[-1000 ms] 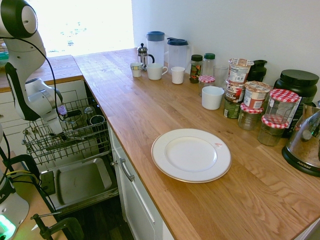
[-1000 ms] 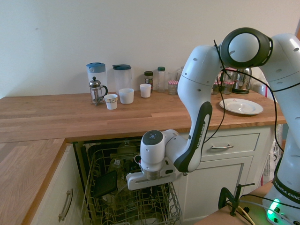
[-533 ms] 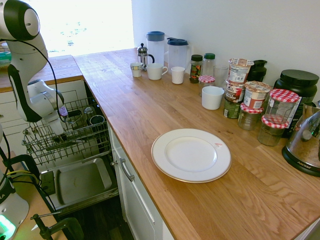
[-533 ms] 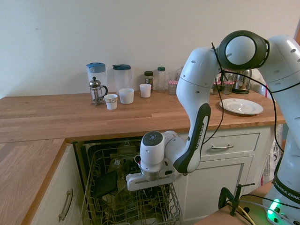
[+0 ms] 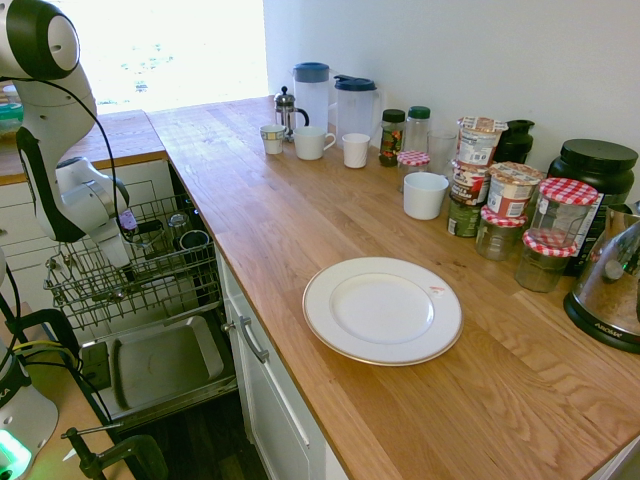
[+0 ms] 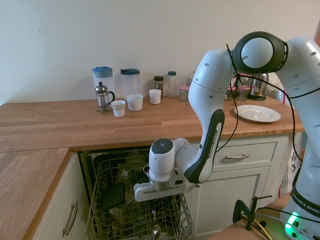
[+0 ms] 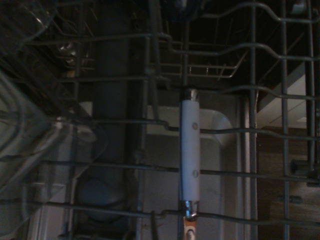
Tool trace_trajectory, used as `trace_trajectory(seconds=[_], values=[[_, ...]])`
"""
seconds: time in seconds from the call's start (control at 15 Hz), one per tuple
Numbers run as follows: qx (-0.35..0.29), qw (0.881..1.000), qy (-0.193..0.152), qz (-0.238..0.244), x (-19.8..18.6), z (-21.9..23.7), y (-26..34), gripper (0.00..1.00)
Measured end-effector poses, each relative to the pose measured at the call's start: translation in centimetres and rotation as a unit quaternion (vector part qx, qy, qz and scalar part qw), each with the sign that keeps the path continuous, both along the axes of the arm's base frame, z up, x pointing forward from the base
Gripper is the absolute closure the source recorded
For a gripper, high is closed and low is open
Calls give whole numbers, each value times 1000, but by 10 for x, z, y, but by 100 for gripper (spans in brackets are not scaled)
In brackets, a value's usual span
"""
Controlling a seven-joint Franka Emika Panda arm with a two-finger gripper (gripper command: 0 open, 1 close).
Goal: Put the spoon in the dishwasher
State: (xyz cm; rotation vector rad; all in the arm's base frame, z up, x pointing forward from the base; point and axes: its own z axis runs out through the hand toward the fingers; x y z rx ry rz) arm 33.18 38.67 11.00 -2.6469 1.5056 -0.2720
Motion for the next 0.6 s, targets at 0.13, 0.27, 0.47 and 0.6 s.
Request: trace_trajectory(seconds=[0.13,0.27,0.47,0.6], values=[[1,1000,-9,2,0,25,10,0],[-2,1000,-21,0,1,58,12,0],[-12,999,-36,-3,-2,107,7,0],[-16,999,-43,-4,-7,136,4,0]])
